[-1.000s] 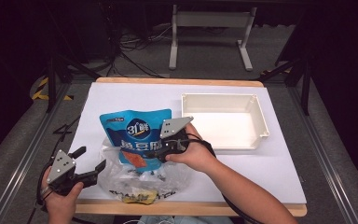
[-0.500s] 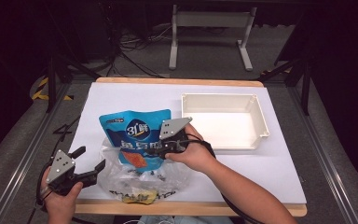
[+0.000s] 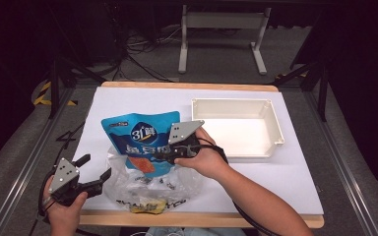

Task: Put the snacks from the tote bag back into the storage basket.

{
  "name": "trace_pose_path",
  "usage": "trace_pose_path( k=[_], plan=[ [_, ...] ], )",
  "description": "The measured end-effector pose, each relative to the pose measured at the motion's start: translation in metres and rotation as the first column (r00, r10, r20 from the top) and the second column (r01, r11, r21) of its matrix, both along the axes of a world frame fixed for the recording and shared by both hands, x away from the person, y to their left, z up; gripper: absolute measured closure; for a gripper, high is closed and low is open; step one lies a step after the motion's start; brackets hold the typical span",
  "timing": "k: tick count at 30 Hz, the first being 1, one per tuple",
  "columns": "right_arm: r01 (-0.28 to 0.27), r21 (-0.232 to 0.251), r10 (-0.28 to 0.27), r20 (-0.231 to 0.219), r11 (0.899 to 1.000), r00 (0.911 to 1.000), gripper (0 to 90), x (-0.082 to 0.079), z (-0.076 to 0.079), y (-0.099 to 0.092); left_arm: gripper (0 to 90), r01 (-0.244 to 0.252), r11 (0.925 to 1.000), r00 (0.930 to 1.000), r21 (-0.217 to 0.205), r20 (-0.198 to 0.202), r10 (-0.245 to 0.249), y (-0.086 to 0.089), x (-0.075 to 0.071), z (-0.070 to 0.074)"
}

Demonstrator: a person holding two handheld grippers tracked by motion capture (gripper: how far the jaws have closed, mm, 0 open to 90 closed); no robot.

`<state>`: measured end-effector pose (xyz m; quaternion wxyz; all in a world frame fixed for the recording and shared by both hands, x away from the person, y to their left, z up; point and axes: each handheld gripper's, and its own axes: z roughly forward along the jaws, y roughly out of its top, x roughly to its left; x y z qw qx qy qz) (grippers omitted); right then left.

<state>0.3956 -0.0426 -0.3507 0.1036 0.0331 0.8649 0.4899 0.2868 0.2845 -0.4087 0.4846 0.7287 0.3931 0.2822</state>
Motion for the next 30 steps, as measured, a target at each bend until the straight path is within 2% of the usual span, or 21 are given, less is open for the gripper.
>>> trace_pose_path(
  k=[2,4,6,8,14,19,30],
  plan=[
    [0.001,0.001,-0.001,0.005,1.0,1.0,57.5,0.0,0.003,0.0,17.8,-0.002,1.0,1.0,-0.001,0.002,0.002,0.0,0.0,0.0],
    [0.0,0.013,0.0,0.009,1.0,1.0,57.6,-0.002,0.013,-0.002,17.8,-0.002,1.0,1.0,-0.001,0.002,0.002,0.0,0.0,0.0],
    [0.001,0.016,-0.001,0.01,1.0,0.9999,57.7,-0.002,0.015,-0.002,17.8,-0.003,1.0,1.0,-0.001,0.002,0.003,0.0,0.0,0.0],
    [0.004,0.02,-0.004,0.017,1.0,0.9998,57.8,-0.004,0.026,-0.003,17.8,-0.004,1.0,1.0,-0.002,0.001,0.004,0.0,0.0,0.0],
    [0.011,0.035,-0.012,0.014,0.999,0.9998,57.8,-0.006,0.043,-0.007,17.8,-0.002,1.0,1.0,0.0,0.002,0.002,0.0,0.0,0.0],
    [0.024,0.044,-0.024,-0.011,0.999,0.9997,57.8,-0.005,0.051,-0.009,17.8,-0.002,1.0,1.0,0.0,0.002,0.002,0.0,0.0,0.0],
    [0.026,0.035,-0.027,0.014,0.999,0.9995,57.9,-0.005,0.076,-0.009,17.7,-0.004,1.0,1.0,-0.002,0.003,0.004,0.001,0.0,-0.001]
  ],
)
